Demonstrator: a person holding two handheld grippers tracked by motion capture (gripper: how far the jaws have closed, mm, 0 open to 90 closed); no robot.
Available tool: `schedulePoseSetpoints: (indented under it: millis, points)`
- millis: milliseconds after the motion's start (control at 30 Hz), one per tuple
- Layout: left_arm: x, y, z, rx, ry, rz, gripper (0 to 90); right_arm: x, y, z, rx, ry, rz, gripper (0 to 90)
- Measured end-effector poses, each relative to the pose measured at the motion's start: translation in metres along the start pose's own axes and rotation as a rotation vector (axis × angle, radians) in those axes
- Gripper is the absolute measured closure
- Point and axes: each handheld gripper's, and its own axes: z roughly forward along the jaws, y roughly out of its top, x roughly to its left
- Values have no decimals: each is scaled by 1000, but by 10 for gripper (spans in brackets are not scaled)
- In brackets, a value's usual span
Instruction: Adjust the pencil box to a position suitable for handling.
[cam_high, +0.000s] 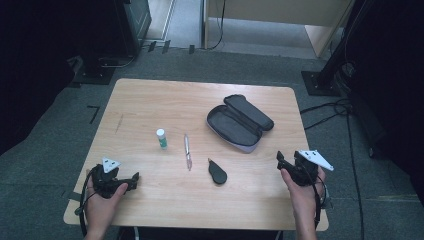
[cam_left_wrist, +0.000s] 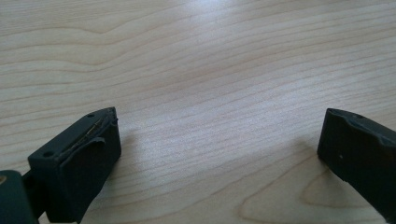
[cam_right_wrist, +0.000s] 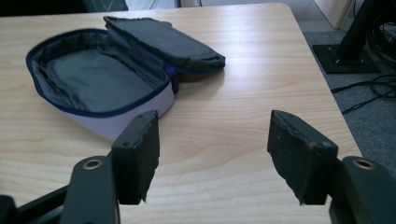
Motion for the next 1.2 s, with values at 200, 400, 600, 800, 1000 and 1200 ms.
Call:
schedulePoseSetpoints:
  millis: [200,400,600,800,1000,1200]
  points:
    - [0,0,0,2,-1,2,0,6,10,4,-7,14,-21,367]
    - [-1,-1,-1,0,-6,7,0,15,20,14,15,28,-35,382]
    - [-1,-1,-1,1,-7,8,0,25,29,30,47,55,-37,419]
    - [-1,-1,-1,1,-7,8,0,32,34,40,78,47,-37,431]
    - [-1,-1,-1,3,-9,11,0,39,39,54,113,80,29,539]
    - [-1,-1,-1,2,-10,12,0,42,38,71,174,73,59,599]
